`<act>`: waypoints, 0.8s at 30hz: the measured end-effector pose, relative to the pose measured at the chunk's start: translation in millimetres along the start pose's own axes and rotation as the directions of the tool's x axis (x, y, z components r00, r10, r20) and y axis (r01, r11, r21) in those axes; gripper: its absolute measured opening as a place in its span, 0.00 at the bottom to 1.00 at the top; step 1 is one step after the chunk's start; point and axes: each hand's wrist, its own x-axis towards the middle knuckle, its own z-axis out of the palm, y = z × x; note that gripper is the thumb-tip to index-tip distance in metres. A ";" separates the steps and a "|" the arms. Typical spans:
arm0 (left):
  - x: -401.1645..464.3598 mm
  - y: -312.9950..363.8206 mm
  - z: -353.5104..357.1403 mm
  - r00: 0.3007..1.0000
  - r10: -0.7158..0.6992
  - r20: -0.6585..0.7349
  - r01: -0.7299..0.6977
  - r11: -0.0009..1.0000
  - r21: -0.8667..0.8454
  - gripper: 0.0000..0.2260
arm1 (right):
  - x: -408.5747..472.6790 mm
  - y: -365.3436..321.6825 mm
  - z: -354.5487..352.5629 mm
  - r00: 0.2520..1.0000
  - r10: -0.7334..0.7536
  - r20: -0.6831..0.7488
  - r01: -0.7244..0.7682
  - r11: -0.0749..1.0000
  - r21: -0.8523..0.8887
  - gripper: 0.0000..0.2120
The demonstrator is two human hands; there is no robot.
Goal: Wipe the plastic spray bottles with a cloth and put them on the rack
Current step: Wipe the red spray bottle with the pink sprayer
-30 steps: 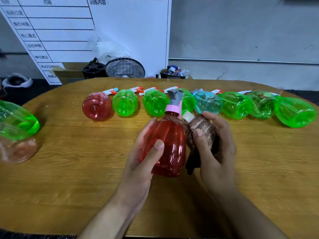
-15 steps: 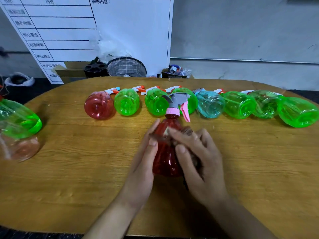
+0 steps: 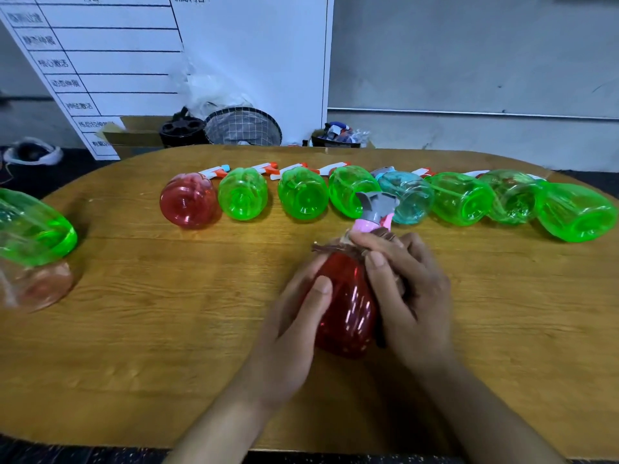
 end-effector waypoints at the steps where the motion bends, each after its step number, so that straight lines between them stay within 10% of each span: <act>1: 0.0 -6.1 0.1 1.000 0.014 -0.002 -0.014 1.000 0.003 0.19 | 0.1 5.3 -0.7 0.998 0.055 -0.018 -0.055 0.998 0.015 0.15; 15: 14.2 -2.2 -21.9 0.989 0.027 -0.148 -0.056 0.978 -0.199 0.21 | -27.2 -16.8 17.5 0.907 -0.349 0.235 0.384 0.915 -0.122 0.13; 24: 4.7 -9.9 -2.2 0.995 0.077 0.060 -0.081 0.994 0.067 0.19 | -2.7 9.9 1.7 0.997 0.078 -0.014 -0.079 0.996 -0.048 0.15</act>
